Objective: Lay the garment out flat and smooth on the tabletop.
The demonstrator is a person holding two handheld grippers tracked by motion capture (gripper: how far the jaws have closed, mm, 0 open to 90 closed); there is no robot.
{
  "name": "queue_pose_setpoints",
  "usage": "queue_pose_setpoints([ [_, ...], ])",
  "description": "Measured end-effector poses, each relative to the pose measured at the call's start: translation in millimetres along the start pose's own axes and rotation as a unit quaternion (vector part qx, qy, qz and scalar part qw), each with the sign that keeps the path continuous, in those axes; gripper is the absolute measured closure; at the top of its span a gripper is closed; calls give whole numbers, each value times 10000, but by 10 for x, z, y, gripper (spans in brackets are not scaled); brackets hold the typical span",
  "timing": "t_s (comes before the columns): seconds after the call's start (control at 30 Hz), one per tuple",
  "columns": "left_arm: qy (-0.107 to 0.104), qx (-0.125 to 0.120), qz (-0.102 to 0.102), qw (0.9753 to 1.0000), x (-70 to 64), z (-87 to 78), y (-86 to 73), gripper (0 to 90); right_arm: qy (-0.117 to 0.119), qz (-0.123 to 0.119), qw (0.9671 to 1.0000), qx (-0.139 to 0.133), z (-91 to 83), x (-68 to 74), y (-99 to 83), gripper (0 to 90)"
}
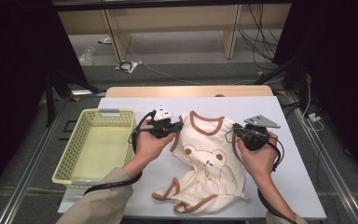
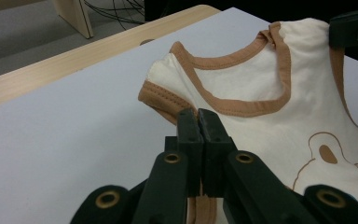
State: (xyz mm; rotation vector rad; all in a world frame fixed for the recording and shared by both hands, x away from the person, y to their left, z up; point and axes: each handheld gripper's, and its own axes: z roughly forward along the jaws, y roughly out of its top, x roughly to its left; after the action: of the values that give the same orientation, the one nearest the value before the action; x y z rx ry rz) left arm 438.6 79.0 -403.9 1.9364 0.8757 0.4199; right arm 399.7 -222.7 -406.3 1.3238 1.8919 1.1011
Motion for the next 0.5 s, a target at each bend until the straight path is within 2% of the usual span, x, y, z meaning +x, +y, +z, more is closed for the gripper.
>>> queue_pose_setpoints([
  [0.13, 51, -63, 23, 10000, 35, -43, 32, 881, -30, -96, 9998, -145, -44, 26, 56, 884],
  [0.27, 145, -126, 17, 9998, 86, -13, 116, 881, -117, -154, 9996, -226, -23, 4, 147, 884],
  [0.5, 484, -75, 8, 9988, 237, 196, 348, 881, -299, -199, 9991, -208, 238, -115, 386, 884],
])
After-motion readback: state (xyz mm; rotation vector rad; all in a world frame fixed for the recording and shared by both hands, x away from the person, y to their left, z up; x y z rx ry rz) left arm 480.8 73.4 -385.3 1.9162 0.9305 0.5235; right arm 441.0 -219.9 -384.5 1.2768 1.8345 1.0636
